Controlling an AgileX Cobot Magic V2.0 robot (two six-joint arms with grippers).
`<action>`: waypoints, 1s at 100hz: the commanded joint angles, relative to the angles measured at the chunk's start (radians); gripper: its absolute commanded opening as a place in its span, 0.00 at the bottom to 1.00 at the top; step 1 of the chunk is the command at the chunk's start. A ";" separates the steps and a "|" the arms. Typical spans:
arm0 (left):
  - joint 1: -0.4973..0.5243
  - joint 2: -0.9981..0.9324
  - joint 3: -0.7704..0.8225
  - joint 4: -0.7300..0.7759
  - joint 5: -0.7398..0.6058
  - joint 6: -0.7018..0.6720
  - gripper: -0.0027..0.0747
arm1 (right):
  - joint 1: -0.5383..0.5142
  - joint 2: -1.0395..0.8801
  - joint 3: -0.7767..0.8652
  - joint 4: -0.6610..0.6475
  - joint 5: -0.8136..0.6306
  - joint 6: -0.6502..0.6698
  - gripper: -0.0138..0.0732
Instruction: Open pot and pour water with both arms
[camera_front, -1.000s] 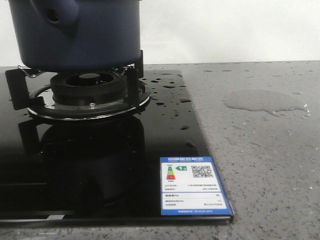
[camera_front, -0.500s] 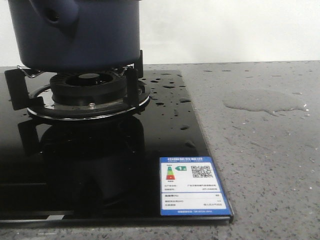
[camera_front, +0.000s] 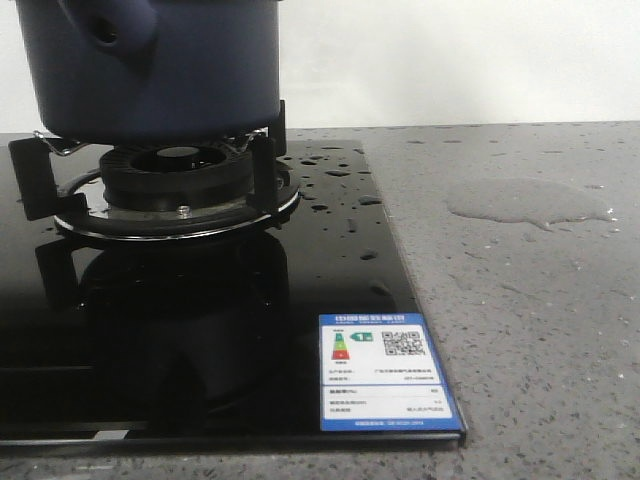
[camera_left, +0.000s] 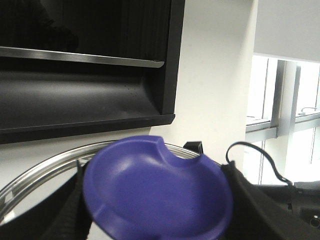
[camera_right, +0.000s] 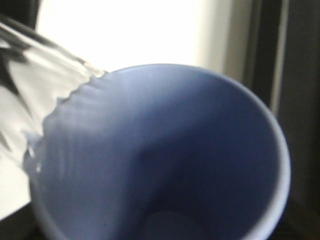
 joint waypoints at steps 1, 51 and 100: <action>-0.007 -0.015 -0.033 -0.062 0.014 -0.010 0.37 | -0.004 -0.050 -0.055 -0.147 -0.029 -0.004 0.43; -0.007 -0.015 -0.033 -0.062 0.014 -0.010 0.37 | 0.008 -0.050 -0.067 -0.309 -0.056 -0.004 0.43; -0.064 -0.008 -0.031 0.009 -0.006 -0.010 0.37 | 0.054 -0.116 -0.065 0.289 0.435 0.616 0.43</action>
